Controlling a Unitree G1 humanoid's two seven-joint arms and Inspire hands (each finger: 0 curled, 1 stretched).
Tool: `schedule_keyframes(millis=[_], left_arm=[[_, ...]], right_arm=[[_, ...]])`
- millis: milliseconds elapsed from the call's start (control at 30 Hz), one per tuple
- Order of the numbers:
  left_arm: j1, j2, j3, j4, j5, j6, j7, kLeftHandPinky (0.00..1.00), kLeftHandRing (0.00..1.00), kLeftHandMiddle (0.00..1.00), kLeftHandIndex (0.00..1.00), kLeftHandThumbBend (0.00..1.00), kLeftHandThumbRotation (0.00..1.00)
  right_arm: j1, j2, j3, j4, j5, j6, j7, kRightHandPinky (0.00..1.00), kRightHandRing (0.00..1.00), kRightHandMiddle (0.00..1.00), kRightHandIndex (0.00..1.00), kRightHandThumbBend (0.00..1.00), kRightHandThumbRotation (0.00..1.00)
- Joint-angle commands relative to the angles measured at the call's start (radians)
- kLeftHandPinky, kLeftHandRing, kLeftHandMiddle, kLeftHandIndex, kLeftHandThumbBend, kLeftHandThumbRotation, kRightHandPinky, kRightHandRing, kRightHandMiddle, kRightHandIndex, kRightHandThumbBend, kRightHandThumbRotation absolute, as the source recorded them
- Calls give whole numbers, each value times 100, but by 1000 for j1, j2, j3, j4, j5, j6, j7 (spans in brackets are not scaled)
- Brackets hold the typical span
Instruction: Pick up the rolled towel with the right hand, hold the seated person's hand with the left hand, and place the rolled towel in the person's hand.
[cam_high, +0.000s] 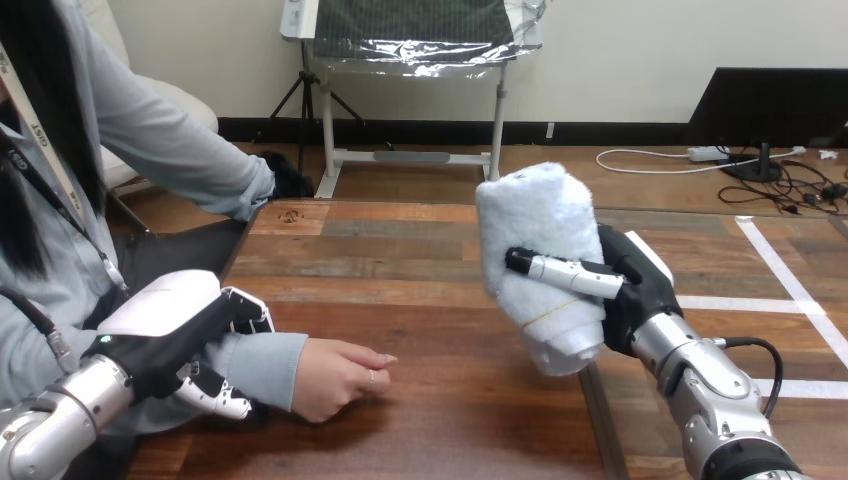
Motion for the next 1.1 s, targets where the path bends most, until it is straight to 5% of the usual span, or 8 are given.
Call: schedule_keyframes(millis=[0, 600, 1067], left_arm=[[-113, 8, 15, -64, -28, -33, 11, 36, 41, 46, 46, 80, 0], [-162, -1, 36, -136, -49, -23, -11, 35, 40, 45, 47, 78, 0], [-194, -14, 49, -227, -120, -9, -89, 33, 39, 44, 45, 78, 0]], right_arm=[[-49, 13, 10, -23, -3, -12, -8, 33, 40, 47, 45, 73, 0], [-45, 33, 39, -19, -25, -24, 13, 33, 38, 47, 45, 74, 0], [-43, 56, 51, -19, -40, -21, 4, 31, 37, 47, 44, 75, 0]])
